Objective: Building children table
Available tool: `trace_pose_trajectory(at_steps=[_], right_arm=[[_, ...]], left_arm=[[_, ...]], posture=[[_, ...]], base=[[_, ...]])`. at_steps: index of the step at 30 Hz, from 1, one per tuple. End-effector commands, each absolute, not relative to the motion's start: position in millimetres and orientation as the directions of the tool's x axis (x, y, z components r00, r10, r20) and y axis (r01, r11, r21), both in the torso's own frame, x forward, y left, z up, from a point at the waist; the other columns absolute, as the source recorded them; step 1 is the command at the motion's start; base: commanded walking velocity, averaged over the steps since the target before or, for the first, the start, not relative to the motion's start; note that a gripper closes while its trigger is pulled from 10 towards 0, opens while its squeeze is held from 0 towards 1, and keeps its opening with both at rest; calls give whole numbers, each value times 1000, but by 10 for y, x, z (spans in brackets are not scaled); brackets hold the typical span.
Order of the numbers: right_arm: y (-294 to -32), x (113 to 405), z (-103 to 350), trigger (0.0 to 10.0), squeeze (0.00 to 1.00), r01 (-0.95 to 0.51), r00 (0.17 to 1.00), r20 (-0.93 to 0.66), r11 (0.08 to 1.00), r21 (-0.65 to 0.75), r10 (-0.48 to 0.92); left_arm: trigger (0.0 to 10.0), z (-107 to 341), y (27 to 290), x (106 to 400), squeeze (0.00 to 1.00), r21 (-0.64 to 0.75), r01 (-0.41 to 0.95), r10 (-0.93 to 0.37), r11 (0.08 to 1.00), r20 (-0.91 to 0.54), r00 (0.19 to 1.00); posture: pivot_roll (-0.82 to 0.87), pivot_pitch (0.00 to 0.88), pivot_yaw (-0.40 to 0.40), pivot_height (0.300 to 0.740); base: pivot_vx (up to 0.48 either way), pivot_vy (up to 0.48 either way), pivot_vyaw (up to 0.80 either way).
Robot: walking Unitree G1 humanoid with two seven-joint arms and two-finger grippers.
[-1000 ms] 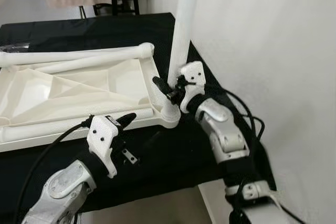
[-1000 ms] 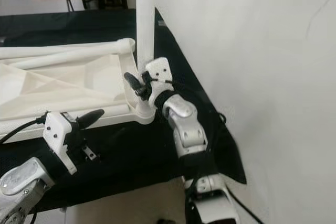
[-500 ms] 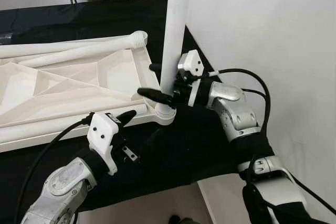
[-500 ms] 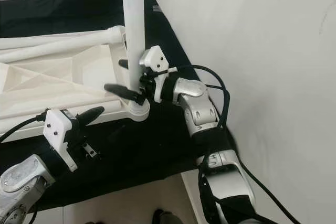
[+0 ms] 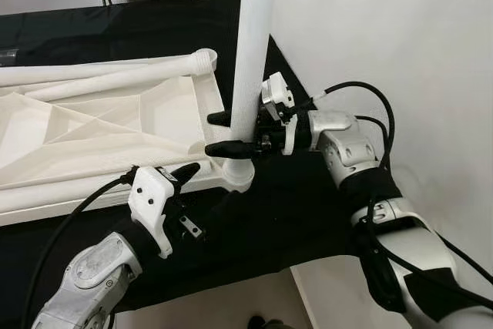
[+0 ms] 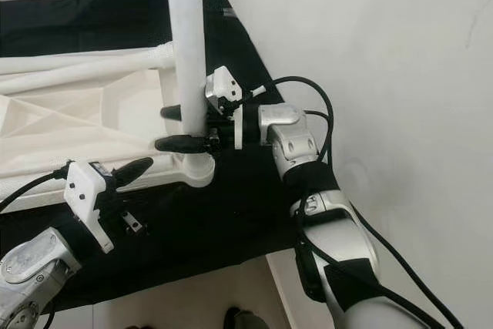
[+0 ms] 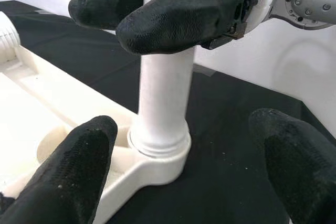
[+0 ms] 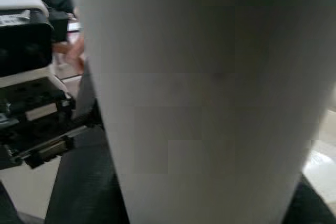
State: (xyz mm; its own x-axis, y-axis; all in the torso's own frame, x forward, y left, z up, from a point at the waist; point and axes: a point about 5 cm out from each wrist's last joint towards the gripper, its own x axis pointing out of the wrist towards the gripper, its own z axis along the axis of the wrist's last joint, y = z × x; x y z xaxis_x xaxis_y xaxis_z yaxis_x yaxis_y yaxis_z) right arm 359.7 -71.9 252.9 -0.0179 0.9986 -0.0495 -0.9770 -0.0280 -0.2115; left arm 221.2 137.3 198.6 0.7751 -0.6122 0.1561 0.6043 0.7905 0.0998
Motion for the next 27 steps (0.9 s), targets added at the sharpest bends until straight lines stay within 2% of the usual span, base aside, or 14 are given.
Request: trace_pose_trajectory(at_steps=[1, 6, 7, 8, 10, 11, 12, 13, 15, 16, 20, 25, 26, 27], right_arm=[[-687, 3570, 2489, 0, 0, -976, -72, -55, -81, -203, 996], [-731, 3571, 2437, 0, 0, -977, -56, -56, -66, -204, 997], [-758, 3577, 2405, 0, 0, -977, -30, -57, -41, -207, 998], [-802, 3609, 2347, 0, 0, -976, 52, -53, 40, -213, 997], [-802, 3609, 2347, 0, 0, -976, 52, -53, 40, -213, 997], [-847, 3645, 2258, 0, 0, -965, 177, -44, 164, -206, 983], [-923, 3687, 2038, 0, 0, -892, 434, -40, 423, -159, 900], [-923, 3687, 2038, 0, 0, -892, 434, -40, 423, -159, 900], [-1030, 3705, 1751, 0, 0, -648, 762, -65, 755, -105, 645], [-1050, 3589, 1584, 0, 0, -565, 825, -98, 822, -80, 557], [-959, 3379, 1476, 0, 0, -562, 824, -120, 826, -49, 553], [-942, 3453, 1557, 0, 0, -580, 814, -100, 812, -65, 573], [-963, 3511, 1596, 2471, 0, -584, 811, -98, 808, -71, 577], [-973, 3541, 1621, 2471, 0, -587, 809, -97, 806, -79, 580]], left_arm=[[10000, 1970, 1332, 2161, 0, 93, 625, -632, 775, 145, 761], [10000, 1968, 1330, 2161, 0, 92, 628, -634, 773, 144, 760], [10000, 1966, 1334, 2163, 0, 92, 628, -634, 773, 144, 760], [10000, 1962, 1339, 2166, 0, 91, 629, -635, 772, 142, 759], [10000, 1962, 1339, 2166, 0, 91, 629, -635, 772, 142, 759], [10000, 1960, 1346, 2167, 0, 91, 630, -636, 771, 140, 759], [10000, 1957, 1362, 2165, 0, 93, 631, -638, 770, 136, 758], [10000, 1957, 1362, 2165, 0, 93, 631, -638, 770, 136, 758], [10000, 1965, 1384, 2161, 0, 95, 630, -637, 770, 133, 759], [10000, 1966, 1398, 2158, 0, 97, 631, -639, 769, 128, 759], [10000, 1962, 1375, 2155, 0, 97, 646, -653, 757, 120, 748], [10000, 1961, 1305, 2161, 0, 88, 666, -671, 741, 126, 730], [10000, 1965, 1314, 2161, 0, 92, 659, -666, 746, 128, 735], [10000, 1967, 1324, 2161, 0, 95, 654, -661, 750, 128, 739]], posture=[[124, 204, -95, 740], [122, 203, -95, 740], [114, 205, -91, 740], [112, 205, -91, 740], [112, 205, -91, 740], [111, 206, -91, 740], [117, 206, -93, 740], [117, 206, -93, 740], [120, 215, -86, 740], [115, 232, -66, 740], [107, 220, -66, 740], [117, 214, -75, 740], [119, 215, -81, 740], [119, 215, -81, 740]], base=[[0, 0, 0], [0, 0, 0], [0, 0, 0], [0, 0, 0], [0, 0, 0], [0, 0, 0], [0, 0, 0], [0, 0, 0], [0, 0, 0], [0, 0, 0], [0, 0, 0], [0, 0, 0], [0, 0, 0], [0, 0, 0]])
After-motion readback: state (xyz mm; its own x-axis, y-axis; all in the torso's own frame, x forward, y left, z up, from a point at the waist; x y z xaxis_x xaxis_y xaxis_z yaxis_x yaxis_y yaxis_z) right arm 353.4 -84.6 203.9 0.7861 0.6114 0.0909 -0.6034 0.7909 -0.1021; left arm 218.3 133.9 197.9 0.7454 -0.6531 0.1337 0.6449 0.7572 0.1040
